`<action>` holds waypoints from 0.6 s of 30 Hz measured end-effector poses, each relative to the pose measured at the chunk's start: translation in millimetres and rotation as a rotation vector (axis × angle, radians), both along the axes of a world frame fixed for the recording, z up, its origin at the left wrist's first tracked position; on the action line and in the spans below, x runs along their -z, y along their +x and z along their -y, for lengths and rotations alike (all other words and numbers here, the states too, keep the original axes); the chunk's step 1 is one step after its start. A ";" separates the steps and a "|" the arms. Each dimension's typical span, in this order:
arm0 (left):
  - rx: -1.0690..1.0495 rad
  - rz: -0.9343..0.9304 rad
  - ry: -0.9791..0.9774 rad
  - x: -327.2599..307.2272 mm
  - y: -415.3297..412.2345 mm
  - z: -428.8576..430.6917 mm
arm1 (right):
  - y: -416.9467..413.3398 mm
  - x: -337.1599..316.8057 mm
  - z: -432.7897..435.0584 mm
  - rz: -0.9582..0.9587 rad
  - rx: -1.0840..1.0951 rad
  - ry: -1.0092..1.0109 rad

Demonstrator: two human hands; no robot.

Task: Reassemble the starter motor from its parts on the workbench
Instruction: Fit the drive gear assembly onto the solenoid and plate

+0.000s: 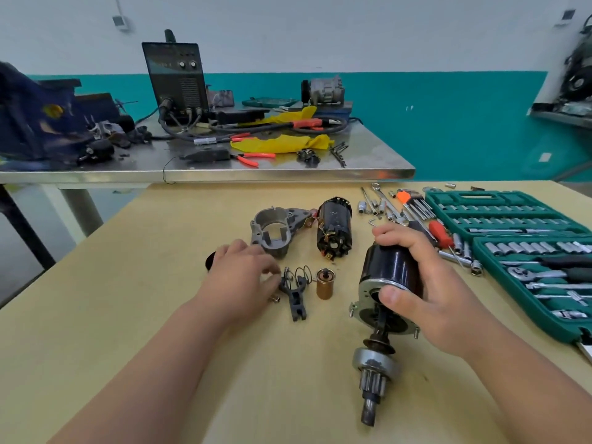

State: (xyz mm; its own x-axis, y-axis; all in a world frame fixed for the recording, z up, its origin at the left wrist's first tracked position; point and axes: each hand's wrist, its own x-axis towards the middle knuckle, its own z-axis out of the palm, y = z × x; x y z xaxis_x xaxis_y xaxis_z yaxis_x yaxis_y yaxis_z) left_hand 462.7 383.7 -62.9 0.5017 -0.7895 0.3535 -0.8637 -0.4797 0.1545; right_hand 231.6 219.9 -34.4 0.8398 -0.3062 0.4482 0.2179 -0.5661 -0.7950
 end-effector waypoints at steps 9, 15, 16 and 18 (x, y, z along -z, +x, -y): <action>-0.009 -0.187 0.081 6.9 -7.8 2.8 | -2.7 -2.1 -2.4 -0.007 0.000 0.001; -0.039 -0.185 0.025 7.0 -1.1 -8.7 | -5.2 -2.8 -2.7 -0.003 0.005 -0.005; -0.047 -0.183 0.025 8.1 -0.1 -9.8 | -5.0 -3.0 -3.0 -0.001 0.007 -0.006; -0.073 -0.158 0.038 9.3 1.0 -10.0 | -4.5 -3.4 -3.2 -0.006 0.015 -0.012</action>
